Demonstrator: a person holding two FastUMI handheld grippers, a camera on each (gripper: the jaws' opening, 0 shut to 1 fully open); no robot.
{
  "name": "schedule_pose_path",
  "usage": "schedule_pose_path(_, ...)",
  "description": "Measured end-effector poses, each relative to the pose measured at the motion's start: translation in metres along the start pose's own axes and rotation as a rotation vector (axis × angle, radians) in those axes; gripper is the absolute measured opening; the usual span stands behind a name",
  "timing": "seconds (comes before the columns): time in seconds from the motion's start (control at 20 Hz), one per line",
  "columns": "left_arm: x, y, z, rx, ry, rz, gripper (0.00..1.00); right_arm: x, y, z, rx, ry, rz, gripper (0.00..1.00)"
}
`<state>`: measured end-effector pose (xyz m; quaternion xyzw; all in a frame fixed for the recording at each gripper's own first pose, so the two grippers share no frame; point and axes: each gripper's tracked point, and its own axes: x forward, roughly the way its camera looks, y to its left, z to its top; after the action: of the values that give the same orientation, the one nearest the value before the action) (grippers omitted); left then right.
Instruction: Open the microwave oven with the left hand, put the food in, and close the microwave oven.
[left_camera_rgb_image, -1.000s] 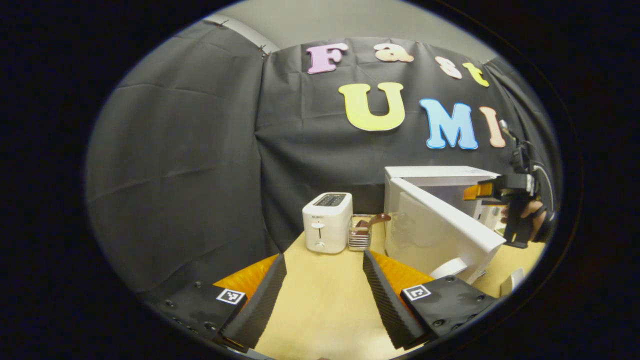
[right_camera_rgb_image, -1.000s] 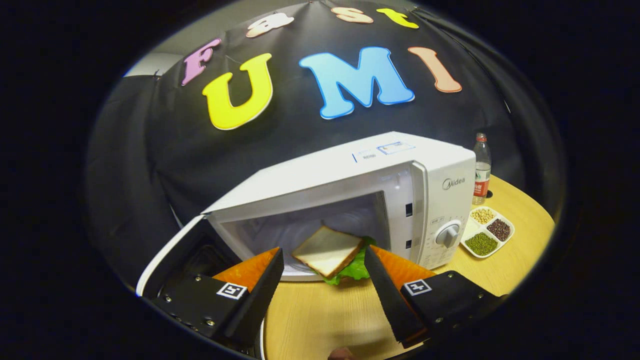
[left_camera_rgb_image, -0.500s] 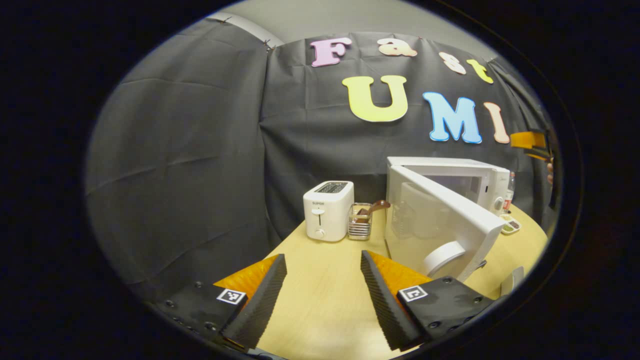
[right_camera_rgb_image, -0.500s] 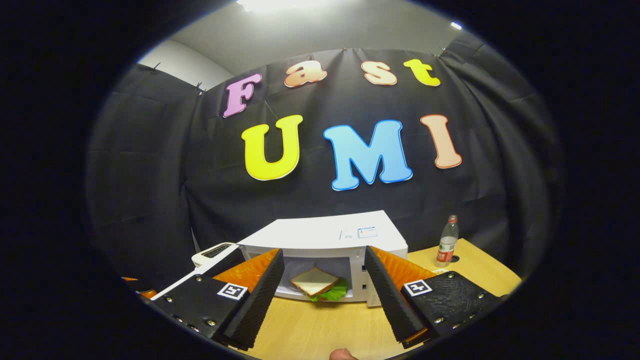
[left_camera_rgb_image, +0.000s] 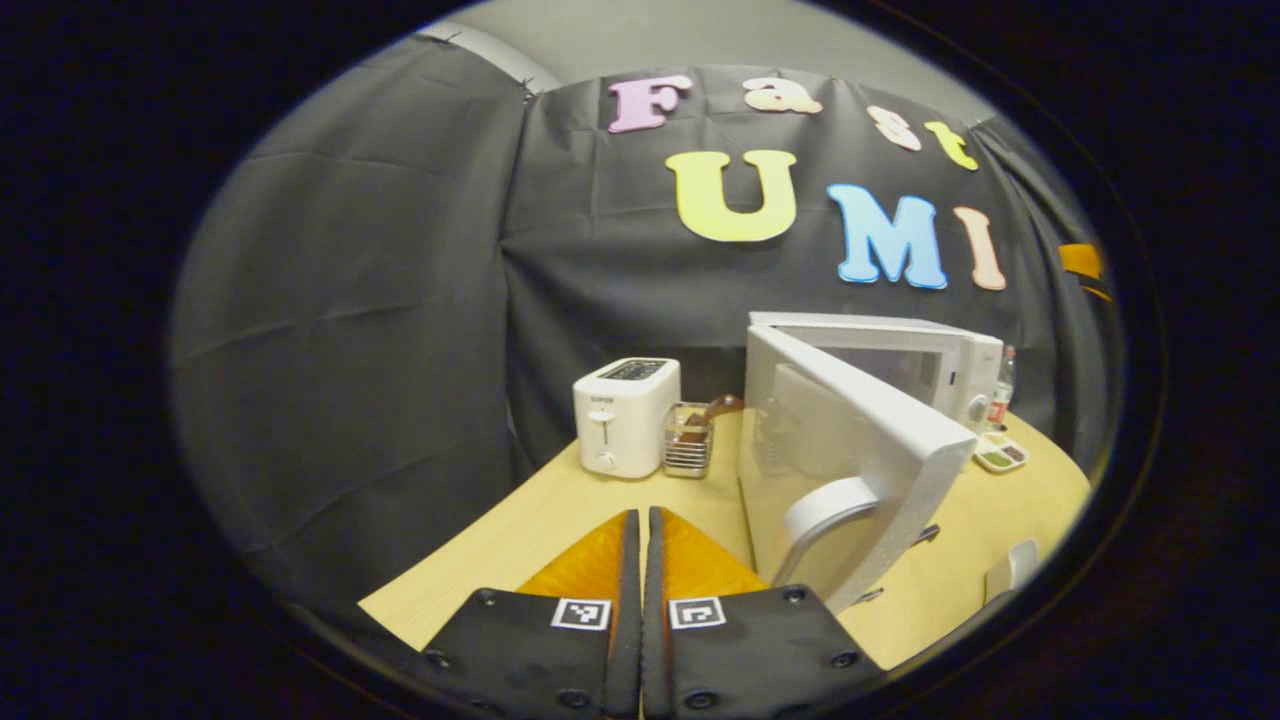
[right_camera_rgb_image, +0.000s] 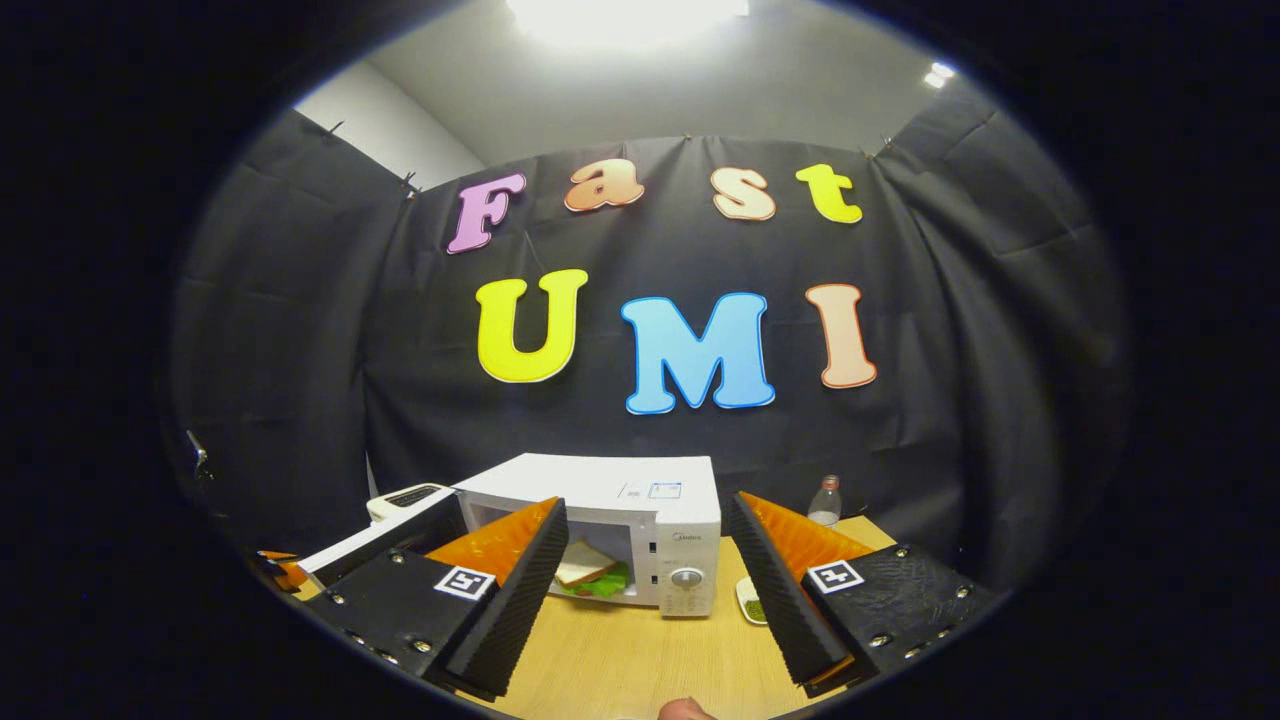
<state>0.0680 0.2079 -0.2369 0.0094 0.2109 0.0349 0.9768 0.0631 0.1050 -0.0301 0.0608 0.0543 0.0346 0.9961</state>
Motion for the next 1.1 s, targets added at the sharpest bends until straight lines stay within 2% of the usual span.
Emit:
schedule_pose_path(0.05,0.002,-0.008,0.000,0.010,-0.002,-0.027,0.10,-0.003,-0.003,-0.001,0.002,0.003,-0.006,0.98)
schedule_pose_path(0.2,0.007,-0.027,0.006,0.055,-0.007,-0.066,0.10,-0.013,-0.011,-0.005,-0.021,0.020,-0.016,0.98)
schedule_pose_path(0.25,0.006,-0.035,0.005,0.052,-0.006,-0.083,0.07,-0.016,-0.012,-0.005,-0.033,0.018,-0.018,0.98)
schedule_pose_path(0.6,0.016,-0.105,0.020,0.048,-0.009,-0.244,0.08,-0.023,-0.027,-0.003,-0.060,0.025,-0.041,0.98)
schedule_pose_path(0.9,0.024,-0.179,0.023,0.082,0.004,-0.427,0.10,-0.026,-0.053,-0.001,-0.058,0.038,-0.109,0.98)
schedule_pose_path(1.1,0.037,-0.219,0.034,0.085,-0.003,-0.520,0.10,-0.035,-0.074,0.001,-0.064,0.044,-0.177,0.98)
